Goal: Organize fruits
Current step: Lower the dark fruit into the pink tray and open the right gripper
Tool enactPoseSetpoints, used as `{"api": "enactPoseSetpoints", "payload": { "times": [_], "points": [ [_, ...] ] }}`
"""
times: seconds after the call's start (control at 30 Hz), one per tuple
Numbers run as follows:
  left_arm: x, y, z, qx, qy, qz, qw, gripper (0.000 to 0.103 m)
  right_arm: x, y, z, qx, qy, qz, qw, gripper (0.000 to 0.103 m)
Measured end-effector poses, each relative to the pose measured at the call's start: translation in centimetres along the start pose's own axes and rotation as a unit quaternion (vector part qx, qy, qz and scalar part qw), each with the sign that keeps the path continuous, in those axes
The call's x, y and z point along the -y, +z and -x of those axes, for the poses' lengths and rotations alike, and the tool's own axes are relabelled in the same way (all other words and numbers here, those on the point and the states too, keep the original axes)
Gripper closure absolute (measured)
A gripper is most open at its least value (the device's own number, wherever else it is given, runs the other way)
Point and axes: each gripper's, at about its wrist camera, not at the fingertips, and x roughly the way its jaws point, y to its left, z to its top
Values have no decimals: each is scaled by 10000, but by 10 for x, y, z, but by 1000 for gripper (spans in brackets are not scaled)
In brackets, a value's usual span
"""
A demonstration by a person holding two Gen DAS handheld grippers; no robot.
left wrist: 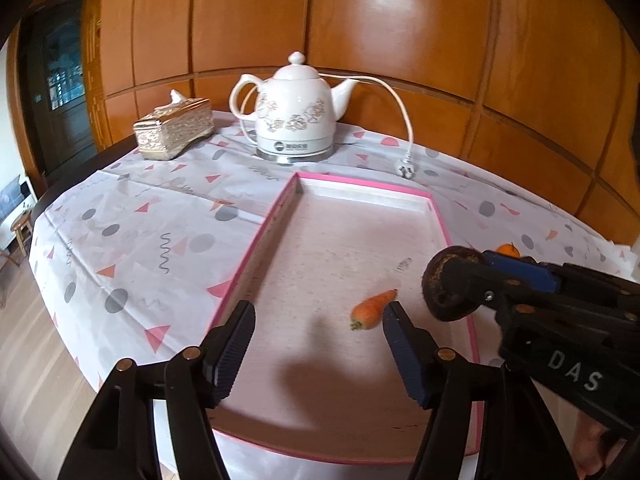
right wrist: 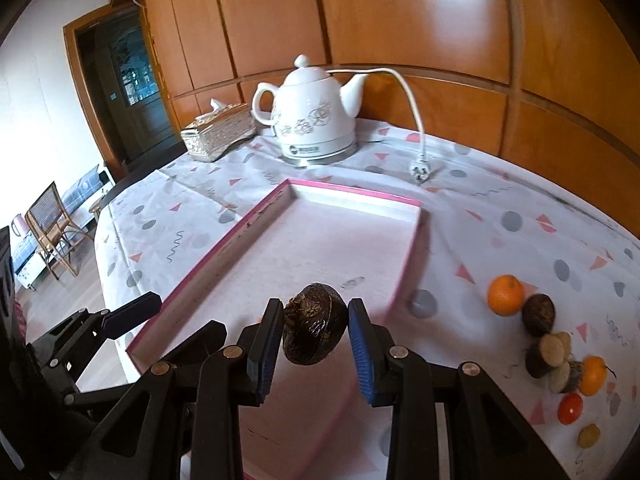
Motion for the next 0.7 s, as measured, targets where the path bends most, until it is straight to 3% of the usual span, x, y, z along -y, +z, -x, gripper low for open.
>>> {"api": "enactPoseSetpoints", "payload": {
  "times": [0.3,0.7],
  "points": [
    [-10,-1,1,-25,88,178,9998,36,-22,3,6,248,-387,184,9988,64],
    [3,-3,4,-30,5,23,10000,36,-10,-3,23,427,-1049,116,9935,64]
  ]
}}
